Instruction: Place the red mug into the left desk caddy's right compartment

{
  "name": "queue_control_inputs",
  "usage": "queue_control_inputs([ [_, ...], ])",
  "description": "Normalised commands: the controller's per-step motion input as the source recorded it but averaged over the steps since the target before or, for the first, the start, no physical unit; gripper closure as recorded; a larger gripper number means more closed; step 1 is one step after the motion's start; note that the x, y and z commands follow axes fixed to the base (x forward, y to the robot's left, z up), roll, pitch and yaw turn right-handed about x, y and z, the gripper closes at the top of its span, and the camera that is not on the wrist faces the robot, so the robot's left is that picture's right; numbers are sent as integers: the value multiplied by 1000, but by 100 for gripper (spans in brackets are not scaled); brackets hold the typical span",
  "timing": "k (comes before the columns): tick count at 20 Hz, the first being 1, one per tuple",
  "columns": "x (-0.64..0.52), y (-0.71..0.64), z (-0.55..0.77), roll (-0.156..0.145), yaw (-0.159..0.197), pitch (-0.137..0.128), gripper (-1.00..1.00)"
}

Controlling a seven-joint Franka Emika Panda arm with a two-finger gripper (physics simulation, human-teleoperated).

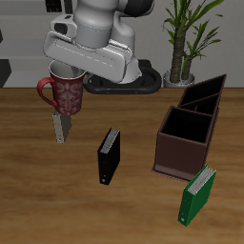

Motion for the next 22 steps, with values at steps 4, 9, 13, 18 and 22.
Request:
queue_control_inputs([
  [4, -577, 354, 311, 44, -86, -5, 100],
  [9, -474, 373, 243, 14, -16, -73, 100],
  [13, -506, 574, 129, 51, -24, -44, 100],
  [18, -278, 605, -62, 47, 45, -2, 100],
  [22, -124, 500, -105, 22, 13, 3, 100],
])
